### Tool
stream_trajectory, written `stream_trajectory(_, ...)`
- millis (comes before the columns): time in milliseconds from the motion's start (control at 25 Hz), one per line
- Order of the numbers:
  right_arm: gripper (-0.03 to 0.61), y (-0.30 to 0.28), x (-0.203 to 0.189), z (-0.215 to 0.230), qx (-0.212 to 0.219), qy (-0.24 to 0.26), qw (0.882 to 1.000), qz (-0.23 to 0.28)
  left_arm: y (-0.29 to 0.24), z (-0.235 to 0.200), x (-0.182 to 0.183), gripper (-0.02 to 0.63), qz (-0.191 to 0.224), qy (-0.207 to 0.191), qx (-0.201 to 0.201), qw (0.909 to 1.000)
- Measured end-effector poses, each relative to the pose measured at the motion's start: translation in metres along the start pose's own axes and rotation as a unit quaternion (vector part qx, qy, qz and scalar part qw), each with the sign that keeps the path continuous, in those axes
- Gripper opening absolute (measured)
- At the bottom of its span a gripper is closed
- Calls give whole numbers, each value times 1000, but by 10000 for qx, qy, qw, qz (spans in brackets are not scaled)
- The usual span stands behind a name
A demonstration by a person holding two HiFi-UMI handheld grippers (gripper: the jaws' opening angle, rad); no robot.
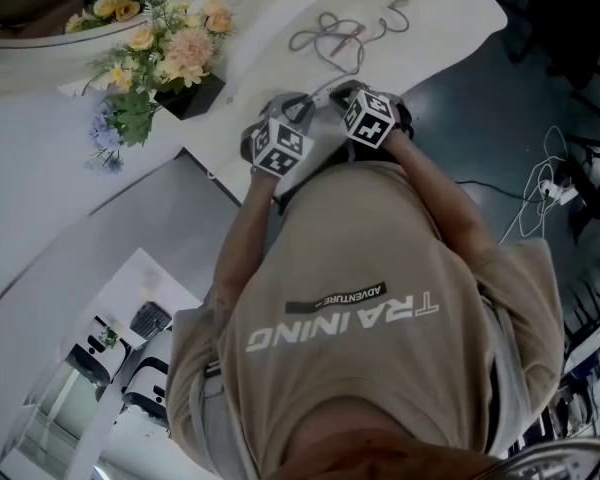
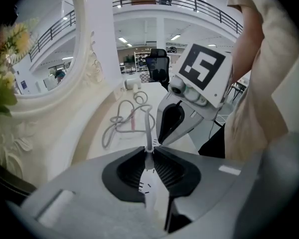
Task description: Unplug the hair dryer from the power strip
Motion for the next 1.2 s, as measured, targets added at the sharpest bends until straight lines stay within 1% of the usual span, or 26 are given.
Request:
stream_trajectory(120, 5, 2, 0, 0, 17, 20, 9999, 154, 6, -2, 9, 60, 52, 112, 56, 9999)
stream_trajectory(320, 5, 16, 19, 3, 108, -287, 9961, 828, 16, -6, 16, 60, 115, 384, 165, 9991)
stream_trajectory(440, 5, 40, 38, 5, 180, -582, 9897, 1293, 20, -3, 19, 60, 136, 465, 174, 9987)
stream_trajectory(520, 5, 63, 54, 9, 192, -822, 9813, 1731, 20, -2, 21, 60, 162, 446, 178, 9987)
stream_trajectory(560, 5, 75, 63, 11, 207, -943, 9750, 2004, 19, -2, 21, 60, 175, 443, 177, 9987)
stream_trajectory(680, 5, 111, 96, 17, 331, -1225, 9485, 2903, 18, -1, 24, 60, 280, 451, 166, 9985)
stream_trajectory(760, 5, 131, 118, 22, 361, -1212, 9344, 3331, 16, 0, 26, 60, 359, 480, 159, 9981)
stream_trajectory(880, 5, 155, 152, 26, 354, -1043, 9173, 3826, 19, 1, 25, 60, 342, 508, 184, 9980)
stream_trajectory(1000, 5, 176, 190, 21, 457, -842, 8949, 4359, 23, -1, 22, 60, 308, 564, 238, 9976)
stream_trajectory(1080, 5, 183, 204, 17, 524, -645, 8889, 4506, 26, 1, 22, 61, 291, 630, 282, 9972)
stream_trajectory(1200, 5, 181, 210, 16, 532, -546, 8898, 4499, 28, 3, 24, 60, 341, 601, 361, 9970)
Point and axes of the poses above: the fingertips, and each gripper's own axes: y backward along the fingers, z to its right, x out of its top, the point moved 2 cm from there along y, backward along the fingers, and after that the axes turned 15 degrees about z, right-handed, at the moved point
